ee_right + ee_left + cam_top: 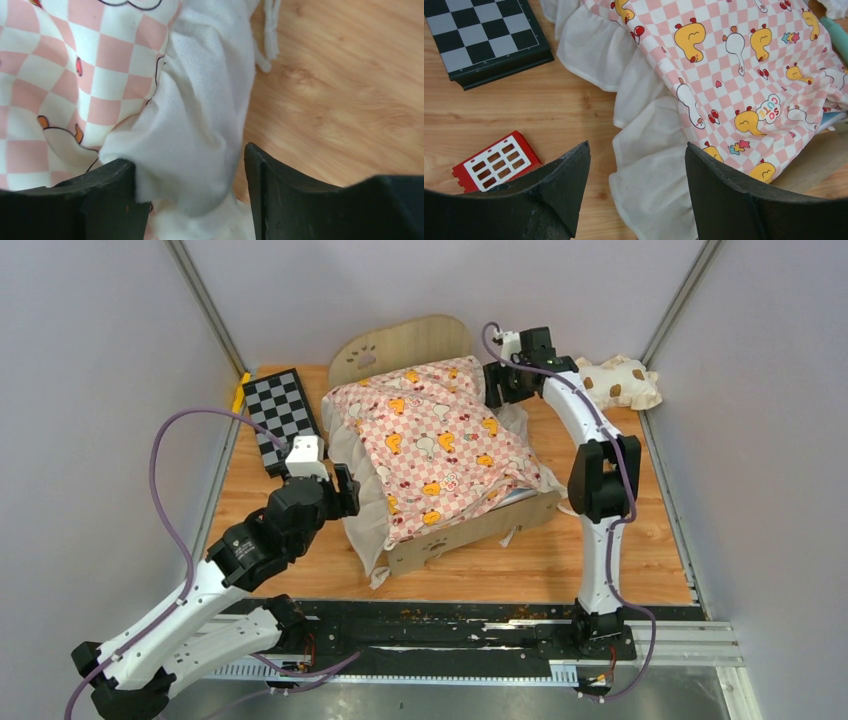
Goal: Set up the pet bed
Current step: Move the bed frame to the center of the board.
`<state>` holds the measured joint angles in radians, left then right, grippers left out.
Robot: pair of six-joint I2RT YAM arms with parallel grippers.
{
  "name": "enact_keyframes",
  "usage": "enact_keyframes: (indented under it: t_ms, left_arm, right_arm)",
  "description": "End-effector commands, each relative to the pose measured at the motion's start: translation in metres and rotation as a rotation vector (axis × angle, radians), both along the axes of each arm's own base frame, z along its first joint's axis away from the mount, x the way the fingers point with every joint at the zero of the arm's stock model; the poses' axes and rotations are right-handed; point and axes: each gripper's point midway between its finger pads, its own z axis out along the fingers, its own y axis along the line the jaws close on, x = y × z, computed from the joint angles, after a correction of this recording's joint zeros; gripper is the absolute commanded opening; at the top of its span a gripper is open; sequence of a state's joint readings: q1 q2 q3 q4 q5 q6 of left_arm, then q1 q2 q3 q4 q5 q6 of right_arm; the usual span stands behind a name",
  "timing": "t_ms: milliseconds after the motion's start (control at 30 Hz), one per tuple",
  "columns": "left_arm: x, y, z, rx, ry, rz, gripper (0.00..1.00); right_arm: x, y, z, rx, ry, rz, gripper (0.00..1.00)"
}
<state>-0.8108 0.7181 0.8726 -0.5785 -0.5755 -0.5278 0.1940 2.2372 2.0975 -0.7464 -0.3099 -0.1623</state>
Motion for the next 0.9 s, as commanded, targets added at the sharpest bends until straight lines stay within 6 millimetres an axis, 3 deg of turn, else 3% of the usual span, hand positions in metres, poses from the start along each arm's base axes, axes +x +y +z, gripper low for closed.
enact_keyframes:
  t_ms: [0,100,133,267,367,433,500,533,667,767,867]
  left_arm:
    - [0.002,0.006,0.02,0.015,-0.041,0.015,0.77]
    - [0.001,0.009,0.026,0.041,-0.048,0.005,0.79]
    - [0.001,0.01,0.026,0.057,-0.046,0.003,0.81]
    - [-0.002,0.017,0.025,0.127,-0.023,-0.007,0.86]
    - [-0.006,0.018,0.019,0.165,0.002,-0.029,0.88]
    - [-0.009,0.018,0.016,0.177,0.015,-0.047,0.89]
    - [-0.012,0.019,0.012,0.192,0.027,-0.059,0.89]
    - [-0.013,0.02,0.009,0.199,0.03,-0.061,0.9]
    - [-0.015,0.028,0.0,0.237,0.033,-0.051,0.9]
    - [-0.017,0.035,-0.009,0.274,0.04,-0.041,0.91]
    - [-0.018,0.043,-0.017,0.311,0.047,-0.028,0.91]
  right_arm:
    - [0.012,-0.022,0.117,0.003,-0.284,-0.143,0.66]
    - [-0.003,-0.049,0.159,0.008,-0.36,-0.331,0.86]
    - [-0.009,-0.06,0.164,0.014,-0.375,-0.411,0.97]
    - [-0.042,-0.091,0.152,0.102,-0.344,-0.586,1.0]
    - [-0.063,-0.1,0.122,0.238,-0.176,-0.581,1.0]
    - [-0.08,-0.126,0.097,0.274,-0.046,-0.69,1.0]
    - [-0.103,-0.138,0.086,0.288,0.046,-0.752,1.0]
    - [-0.115,-0.139,0.079,0.289,0.07,-0.788,1.0]
    - [-0.166,-0.139,0.082,0.343,0.046,-1.003,1.0]
    - [-0.213,-0.116,0.087,0.432,0.048,-1.145,1.0]
    - [-0.253,-0.085,0.093,0.556,0.039,-1.176,1.0]
